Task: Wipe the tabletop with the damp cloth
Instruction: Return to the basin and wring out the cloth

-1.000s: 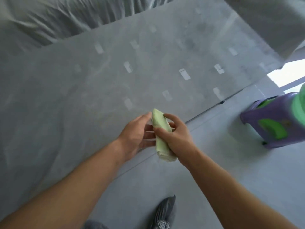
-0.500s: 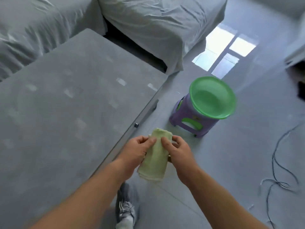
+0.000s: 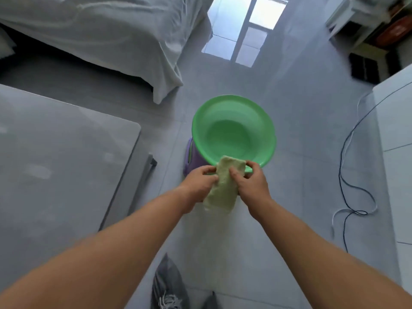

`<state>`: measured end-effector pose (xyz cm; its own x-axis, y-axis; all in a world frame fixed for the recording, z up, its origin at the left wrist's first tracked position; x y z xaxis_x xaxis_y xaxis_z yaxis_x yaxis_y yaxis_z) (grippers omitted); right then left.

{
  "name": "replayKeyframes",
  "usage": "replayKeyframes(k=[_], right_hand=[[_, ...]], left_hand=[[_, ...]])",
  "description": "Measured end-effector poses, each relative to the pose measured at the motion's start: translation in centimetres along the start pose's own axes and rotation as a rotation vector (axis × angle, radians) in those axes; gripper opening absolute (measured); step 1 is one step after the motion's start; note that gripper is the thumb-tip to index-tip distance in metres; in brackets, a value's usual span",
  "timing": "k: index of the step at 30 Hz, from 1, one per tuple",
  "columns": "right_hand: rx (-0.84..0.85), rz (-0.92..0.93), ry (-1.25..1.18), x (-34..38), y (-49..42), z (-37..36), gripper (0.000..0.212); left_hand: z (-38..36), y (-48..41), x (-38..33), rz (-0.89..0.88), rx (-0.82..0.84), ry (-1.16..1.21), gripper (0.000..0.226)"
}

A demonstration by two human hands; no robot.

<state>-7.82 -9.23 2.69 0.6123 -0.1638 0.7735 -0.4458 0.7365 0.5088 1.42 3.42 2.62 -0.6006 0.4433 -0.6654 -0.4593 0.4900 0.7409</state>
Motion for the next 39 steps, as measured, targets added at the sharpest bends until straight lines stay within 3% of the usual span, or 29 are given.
replayKeyframes(k=[3, 9, 13, 19, 23, 26, 31, 36, 39], right_hand=[[-0.006, 0.074, 0.113, 0.2, -4.5, -0.2, 0.064], [0.123, 0.168, 0.321, -1.6, -9.8, -1.2, 0.073], [0.261, 0.204, 0.503, -2.7, -10.4, -1.0, 0.089], [0.295, 0.278, 0.495, -3.5, -10.8, -0.7, 0.089], [0.33, 0.372, 0.648, -3.8, -11.2, -0.7, 0.108], [0.301, 0.482, 0.859, -3.4, -11.7, -0.8, 0.104], [0.312, 0.491, 0.921, -3.6, -12.5, -0.6, 0.095], [0.369, 0.513, 0.941, -3.6, -12.7, -1.2, 0.087], [0.386, 0.5, 0.946, -3.6, -12.8, -1.2, 0.089]], left_hand=[[-0.7, -4.9, -1.1, -0.008, -0.043, -0.025, 0.033], [-1.1, -10.3, -1.9, -0.086, -0.112, -0.232, 0.037], [-1.5, -11.2, -1.4, -0.141, -0.093, -0.483, 0.046], [-2.0, -11.9, -1.4, -0.189, -0.013, -0.648, 0.061], [-2.0, -12.2, -1.9, -0.241, 0.035, -0.849, 0.075], [-2.2, -12.8, -2.6, -0.296, 0.028, -1.086, 0.081], [-2.1, -13.5, -3.3, -0.315, 0.021, -1.275, 0.077], [-2.2, -13.9, -3.4, -0.337, 0.012, -1.344, 0.074], [-2.1, -13.9, -3.5, -0.287, 0.063, -1.262, 0.076]])
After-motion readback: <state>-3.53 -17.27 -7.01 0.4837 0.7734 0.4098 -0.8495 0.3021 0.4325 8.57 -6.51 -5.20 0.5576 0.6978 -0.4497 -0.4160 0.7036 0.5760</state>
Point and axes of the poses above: each hand's wrist, its own y-axis away from the middle knuckle, its own z-axis out of the back of the hand, x = y × z, the point moved 5 cm from there along -y, towards the middle knuckle, and after that the axes turned 3 degrees about -x, right-handed, at the moved point
